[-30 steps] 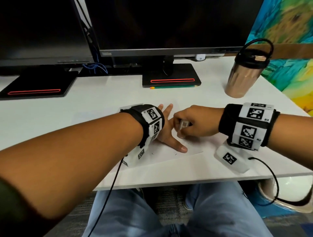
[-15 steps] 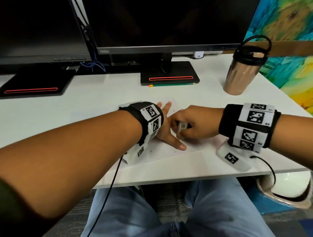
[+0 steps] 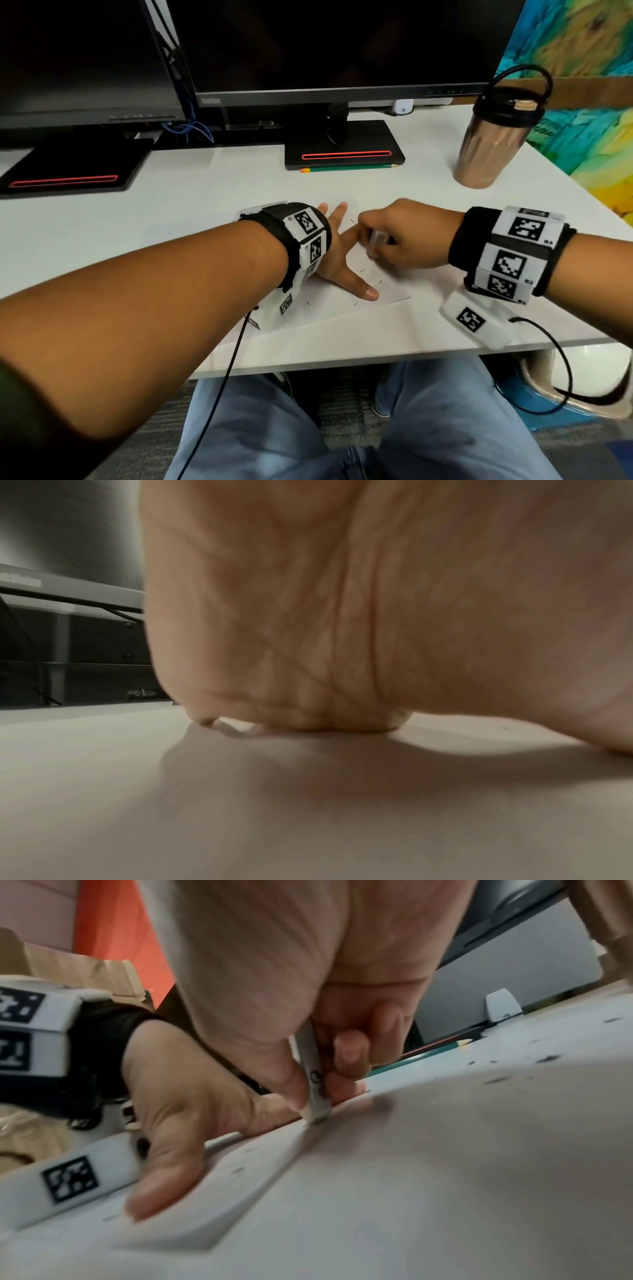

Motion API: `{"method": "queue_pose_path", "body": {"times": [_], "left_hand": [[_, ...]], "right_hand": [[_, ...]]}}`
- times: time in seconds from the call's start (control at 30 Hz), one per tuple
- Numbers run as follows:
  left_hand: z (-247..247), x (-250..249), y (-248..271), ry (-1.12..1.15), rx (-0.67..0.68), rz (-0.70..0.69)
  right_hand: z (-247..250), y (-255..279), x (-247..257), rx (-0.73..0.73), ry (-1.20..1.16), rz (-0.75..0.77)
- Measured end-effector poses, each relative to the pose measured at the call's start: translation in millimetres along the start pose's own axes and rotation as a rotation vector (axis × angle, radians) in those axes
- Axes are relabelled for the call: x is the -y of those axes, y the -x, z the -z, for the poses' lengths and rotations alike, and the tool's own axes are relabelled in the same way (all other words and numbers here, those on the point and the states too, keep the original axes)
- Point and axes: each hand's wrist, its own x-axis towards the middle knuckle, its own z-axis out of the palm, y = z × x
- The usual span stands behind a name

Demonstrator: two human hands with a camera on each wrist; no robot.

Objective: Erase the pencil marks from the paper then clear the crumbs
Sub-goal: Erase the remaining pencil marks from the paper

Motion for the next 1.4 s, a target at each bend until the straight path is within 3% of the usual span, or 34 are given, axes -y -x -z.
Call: {"method": "queue_pose_path", "body": {"times": [0.1,0.2,0.37,0.5,0.63,0.77,0.9,1.03,1.17,1.3,1.4], "left_hand": [[-1.5,0.8,0.7,0.012,0.001,-0.01],[-1.0,0.3,0.0,0.022,-0.007,0.0],[-0.5,1.0,0.2,0.03,0.01,-0.01],[1.1,-1.5,1.7,0.006,0.008,0.006],[1.0,0.3,1.8,0.022,0.018,-0.003],[-0.4,-0.3,-0.8,0.012,0.007,0.008],[-1.1,1.5,-0.6,0.027,-0.004,-0.002],[0.0,-1.0,-0.5,0.022,-0.009,0.011],[-0.7,0.2,0.8,0.025,-0.008,0.002],[0.8,-1.3,0.5,0.018,-0.008,0.008],[1.5,-0.6,2.2,0.02,-0.009,0.003]], "right_hand": [[-1.5,3.4,6.6,0.098,-0.083,0.038],[1.3,1.2,0.9,0.066,-0.122,-0.029],[-1.0,2.9,11.2,0.131,-0.111,0.076],[4.3,-2.5,4.2,0.077,-0.06,0.002],[2.1,-1.9,11.7,0.19,-0.098,0.067],[6.4,-5.3,2.8,0.103,-0.085,-0.013],[4.3,0.1,9.0,0.206,-0.137,0.041],[7.9,-2.0,0.4,0.102,-0.124,-0.02],[6.1,2.5,9.8,0.223,-0.155,0.044],[9.0,-0.2,1.2,0.133,-0.142,-0.027],[8.4,2.1,6.0,0.223,-0.152,0.0]]}}
